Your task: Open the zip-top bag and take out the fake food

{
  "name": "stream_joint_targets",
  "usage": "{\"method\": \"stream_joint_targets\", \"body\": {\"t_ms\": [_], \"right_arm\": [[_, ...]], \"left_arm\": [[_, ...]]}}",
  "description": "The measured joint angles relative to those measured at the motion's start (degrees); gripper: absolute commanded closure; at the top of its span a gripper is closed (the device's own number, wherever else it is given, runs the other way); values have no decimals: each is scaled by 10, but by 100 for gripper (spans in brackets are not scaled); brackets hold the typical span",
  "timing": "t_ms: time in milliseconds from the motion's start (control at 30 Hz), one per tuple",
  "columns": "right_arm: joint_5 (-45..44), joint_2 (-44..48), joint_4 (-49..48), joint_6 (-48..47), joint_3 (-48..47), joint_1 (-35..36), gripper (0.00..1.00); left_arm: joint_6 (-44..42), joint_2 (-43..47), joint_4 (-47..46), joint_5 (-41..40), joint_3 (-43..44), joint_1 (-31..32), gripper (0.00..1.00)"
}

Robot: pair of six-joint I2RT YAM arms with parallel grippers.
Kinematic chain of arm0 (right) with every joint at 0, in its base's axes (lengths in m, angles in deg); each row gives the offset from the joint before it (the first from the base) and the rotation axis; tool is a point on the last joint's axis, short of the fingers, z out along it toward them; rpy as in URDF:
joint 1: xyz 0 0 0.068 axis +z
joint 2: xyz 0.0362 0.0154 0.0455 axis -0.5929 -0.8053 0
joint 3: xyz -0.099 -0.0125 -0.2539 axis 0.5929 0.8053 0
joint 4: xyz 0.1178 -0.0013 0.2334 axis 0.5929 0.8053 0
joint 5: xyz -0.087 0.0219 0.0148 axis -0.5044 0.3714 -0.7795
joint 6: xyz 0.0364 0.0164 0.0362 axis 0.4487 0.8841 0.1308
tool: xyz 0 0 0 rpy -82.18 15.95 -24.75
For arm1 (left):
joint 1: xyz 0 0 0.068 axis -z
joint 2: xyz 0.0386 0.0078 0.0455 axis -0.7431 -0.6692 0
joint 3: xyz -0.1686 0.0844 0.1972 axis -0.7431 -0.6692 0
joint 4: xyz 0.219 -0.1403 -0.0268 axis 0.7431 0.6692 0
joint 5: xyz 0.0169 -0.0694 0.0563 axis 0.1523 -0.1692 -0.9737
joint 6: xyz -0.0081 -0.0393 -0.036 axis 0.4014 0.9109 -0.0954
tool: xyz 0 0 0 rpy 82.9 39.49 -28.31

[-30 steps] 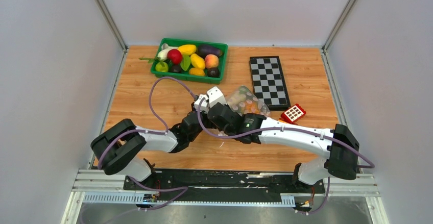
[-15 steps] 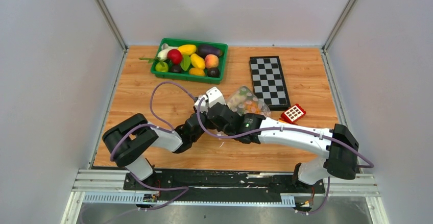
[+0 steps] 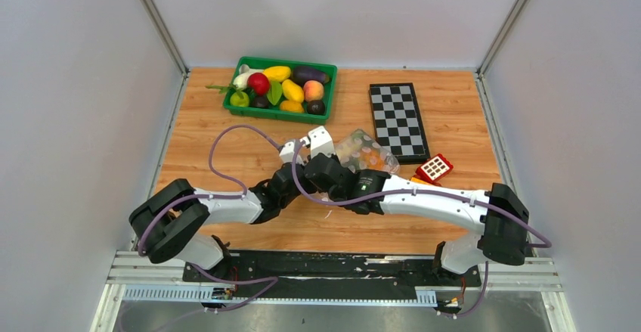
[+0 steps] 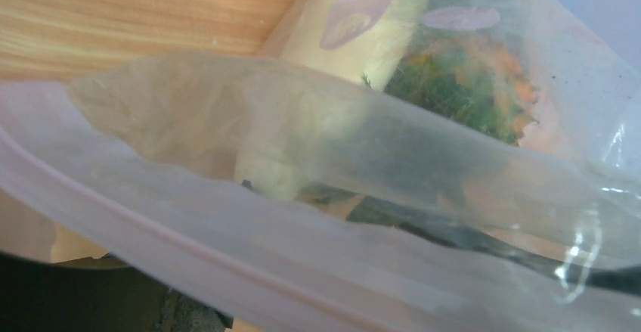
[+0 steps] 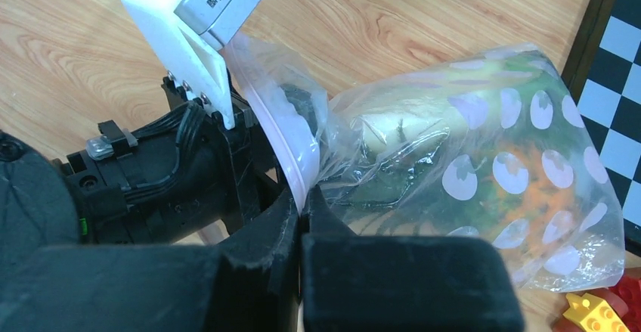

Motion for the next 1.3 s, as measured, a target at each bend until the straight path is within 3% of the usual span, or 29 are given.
{"method": "stream_joint_targets", "body": {"t_ms": [100, 233, 533, 800, 1067, 1300], "right_arm": [[-3, -3, -1, 4, 3, -1, 100], [-2, -5, -3, 11, 12, -3, 100], [-3, -11, -5, 15, 29, -3, 100], [-41, -11, -5, 15, 45, -8, 100], [-89, -11, -5, 15, 58, -21, 100], [-98, -11, -2, 14, 61, -22, 100]], "left_arm": [[38, -16, 3, 20, 8, 0, 32], [67, -42, 2, 46, 23, 0, 45], [68, -72, -45, 73, 33, 0, 99], [29, -1, -7, 73, 21, 0, 100], [-41, 143, 154, 62, 26, 0, 100], [-75, 191, 294, 35, 40, 0, 100]]}}
